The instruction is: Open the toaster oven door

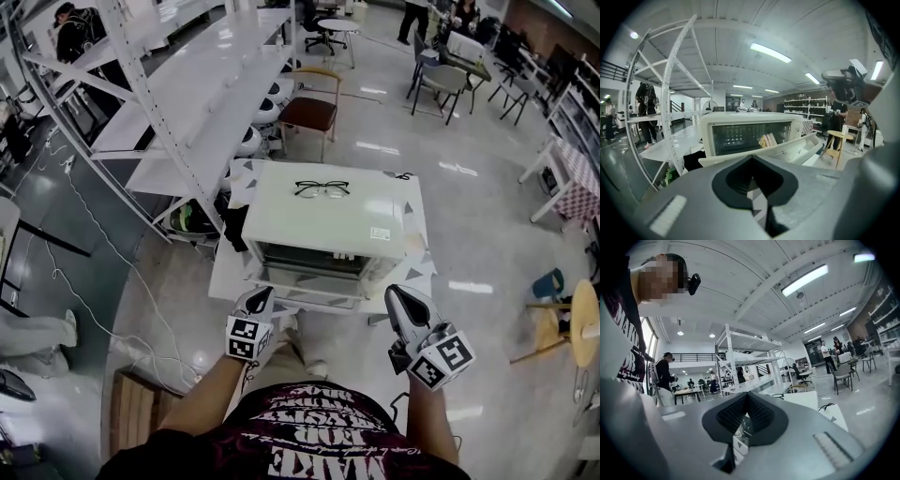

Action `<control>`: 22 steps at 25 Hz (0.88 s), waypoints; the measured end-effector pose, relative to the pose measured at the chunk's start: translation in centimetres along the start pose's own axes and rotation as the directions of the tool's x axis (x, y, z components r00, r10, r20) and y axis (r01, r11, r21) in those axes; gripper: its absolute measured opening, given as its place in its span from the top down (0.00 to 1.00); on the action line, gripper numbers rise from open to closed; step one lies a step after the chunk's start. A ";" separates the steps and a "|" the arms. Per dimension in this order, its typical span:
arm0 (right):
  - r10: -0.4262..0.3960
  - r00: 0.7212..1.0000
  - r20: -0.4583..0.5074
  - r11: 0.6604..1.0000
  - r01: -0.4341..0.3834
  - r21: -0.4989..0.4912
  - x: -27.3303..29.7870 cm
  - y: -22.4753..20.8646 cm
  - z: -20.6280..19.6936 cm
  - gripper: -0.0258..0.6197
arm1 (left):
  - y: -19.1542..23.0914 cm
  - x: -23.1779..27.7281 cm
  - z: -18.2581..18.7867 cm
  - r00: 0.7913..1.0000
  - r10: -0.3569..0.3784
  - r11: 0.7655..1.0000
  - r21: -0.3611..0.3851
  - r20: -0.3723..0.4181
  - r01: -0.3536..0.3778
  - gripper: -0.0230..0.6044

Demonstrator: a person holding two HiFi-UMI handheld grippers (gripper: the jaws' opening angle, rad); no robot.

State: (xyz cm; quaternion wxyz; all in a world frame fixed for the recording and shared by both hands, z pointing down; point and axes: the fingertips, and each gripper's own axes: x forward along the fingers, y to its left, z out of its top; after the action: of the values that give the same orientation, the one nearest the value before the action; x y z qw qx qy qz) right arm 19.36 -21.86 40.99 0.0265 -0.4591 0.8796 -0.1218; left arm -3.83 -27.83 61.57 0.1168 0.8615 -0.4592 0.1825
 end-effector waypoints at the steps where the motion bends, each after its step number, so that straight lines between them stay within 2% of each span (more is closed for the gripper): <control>1: 0.005 1.000 0.002 1.000 -0.005 -0.002 0.1 0.2 0.1 0.92 | -0.1 -0.1 -0.3 1.000 -0.001 1.000 0.000 0.000 0.001 0.96; 11: 0.026 1.000 0.005 0.999 -0.026 -0.021 0.1 1.9 0.7 0.92 | -1.6 -1.4 -3.8 0.999 -0.027 1.000 0.004 -0.020 0.027 0.96; 16: 0.013 1.000 -0.013 1.000 -0.013 -0.018 0.0 1.9 -0.1 0.92 | -2.0 -1.8 -5.2 0.999 -0.034 0.999 0.010 -0.005 0.035 0.96; 22: 0.015 0.999 -0.034 1.000 -0.016 -0.022 0.2 2.4 -0.6 0.92 | -2.0 -1.9 -5.0 0.999 -0.022 1.000 0.023 0.049 0.021 0.96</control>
State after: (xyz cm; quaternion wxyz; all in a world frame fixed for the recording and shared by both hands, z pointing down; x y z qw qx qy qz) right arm 17.24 -20.65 41.06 0.0072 -0.4506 0.8847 -0.1196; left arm -4.16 -23.46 65.28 0.0979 0.8720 -0.4505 0.1649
